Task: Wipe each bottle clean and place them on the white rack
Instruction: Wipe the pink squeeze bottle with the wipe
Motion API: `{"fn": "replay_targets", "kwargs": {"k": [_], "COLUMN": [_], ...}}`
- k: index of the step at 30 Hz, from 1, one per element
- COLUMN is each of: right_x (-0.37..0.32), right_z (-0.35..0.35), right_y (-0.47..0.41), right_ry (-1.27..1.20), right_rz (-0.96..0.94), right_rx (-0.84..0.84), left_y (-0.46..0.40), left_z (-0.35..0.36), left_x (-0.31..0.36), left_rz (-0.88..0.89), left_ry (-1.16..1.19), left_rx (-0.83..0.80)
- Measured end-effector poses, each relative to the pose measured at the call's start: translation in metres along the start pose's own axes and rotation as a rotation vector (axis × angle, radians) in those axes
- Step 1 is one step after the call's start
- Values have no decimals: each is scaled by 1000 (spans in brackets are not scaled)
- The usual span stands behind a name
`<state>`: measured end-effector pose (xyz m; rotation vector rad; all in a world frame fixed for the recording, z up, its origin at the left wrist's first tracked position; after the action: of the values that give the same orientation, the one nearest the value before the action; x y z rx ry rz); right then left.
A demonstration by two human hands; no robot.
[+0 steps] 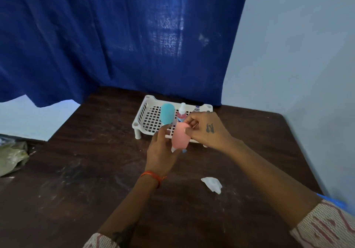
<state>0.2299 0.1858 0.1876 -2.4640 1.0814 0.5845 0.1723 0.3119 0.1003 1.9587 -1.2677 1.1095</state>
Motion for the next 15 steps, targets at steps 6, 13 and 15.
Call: {"fn": "replay_targets", "kwargs": {"k": [6,13,15], "right_x": [-9,-16,-16], "right_z": [2,8,12], "right_y": [-53,-108,-122], "right_ry": [-21,18,28], "right_rz": [-77,-150,-176], "right_rx": [8,5,0], "left_y": [-43,-87,-98], "left_z": [-33,-55,-57], "left_x": [-10,-21,-25], "left_rz": [0,1,5], "left_ry": [15,-40,-62], "left_rx": [35,48,40]}}
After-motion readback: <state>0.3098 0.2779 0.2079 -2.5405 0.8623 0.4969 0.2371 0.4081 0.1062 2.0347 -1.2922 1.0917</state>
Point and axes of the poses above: each hand's wrist, its own y-axis away from the middle knuckle, its own z-axis out of the palm, x = y × z, the point moved 3 cm from there along -y, towards the middle knuckle, and after that the axes turned 13 degrees about -z, right-handed, at the moved point
